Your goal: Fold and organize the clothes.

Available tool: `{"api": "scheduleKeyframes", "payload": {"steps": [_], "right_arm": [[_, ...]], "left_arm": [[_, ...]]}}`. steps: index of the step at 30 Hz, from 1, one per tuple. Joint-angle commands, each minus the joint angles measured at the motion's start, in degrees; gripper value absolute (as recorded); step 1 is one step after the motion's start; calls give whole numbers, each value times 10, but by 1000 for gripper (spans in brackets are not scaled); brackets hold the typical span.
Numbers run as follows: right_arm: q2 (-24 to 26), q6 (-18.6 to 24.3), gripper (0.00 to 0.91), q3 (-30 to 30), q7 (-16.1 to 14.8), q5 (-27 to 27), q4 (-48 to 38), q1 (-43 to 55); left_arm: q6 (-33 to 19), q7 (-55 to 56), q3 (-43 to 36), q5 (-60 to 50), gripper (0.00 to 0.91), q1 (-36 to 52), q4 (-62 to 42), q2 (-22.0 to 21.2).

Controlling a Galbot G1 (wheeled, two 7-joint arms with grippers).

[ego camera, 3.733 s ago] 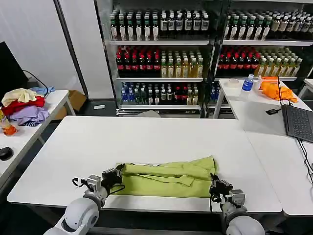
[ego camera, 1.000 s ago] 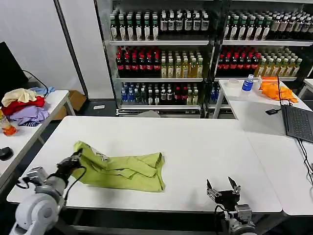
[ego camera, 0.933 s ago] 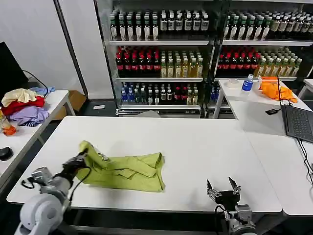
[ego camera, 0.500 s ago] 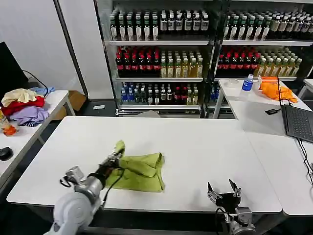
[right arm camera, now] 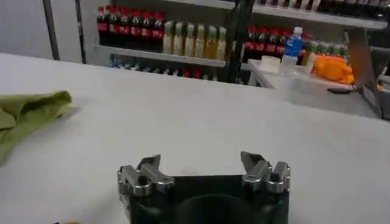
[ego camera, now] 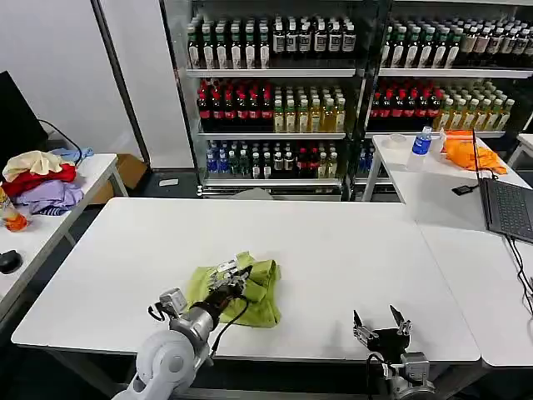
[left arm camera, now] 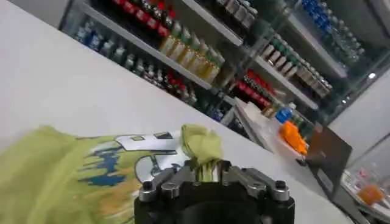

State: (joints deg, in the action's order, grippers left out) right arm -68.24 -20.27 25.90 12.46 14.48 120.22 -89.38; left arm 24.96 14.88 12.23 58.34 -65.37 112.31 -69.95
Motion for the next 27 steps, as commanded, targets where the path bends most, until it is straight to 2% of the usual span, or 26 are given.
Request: {"api": "scheduleKeyframes", "payload": {"steps": [1,8,10,16,21,27], "right_arm": [[-1,-1,907,-2,0,-2,2,0],[-4,-1,907,1,0,-1,5,-4],[-4,0,907,1,-1,-1,8,-6],[-4,0,907,2,-1,-1,12,-5],[-6,-1,907,3,-1,-1,14,-6],[-6,-1,907,3,-1,-2,18,-8]], "left_arm": [[-1,-13,-28,-37,907,6,3,-16],[6,-6,63,-50,907,-30,36,-15],[-2,-8,97,-92,907,-49,26,-1],[-3,-8,170,-122,907,-65,-34,53],[5,-12,188,-136,907,-57,-89,67],[31,-34,168,-124,907,-68,-83,44]]}}
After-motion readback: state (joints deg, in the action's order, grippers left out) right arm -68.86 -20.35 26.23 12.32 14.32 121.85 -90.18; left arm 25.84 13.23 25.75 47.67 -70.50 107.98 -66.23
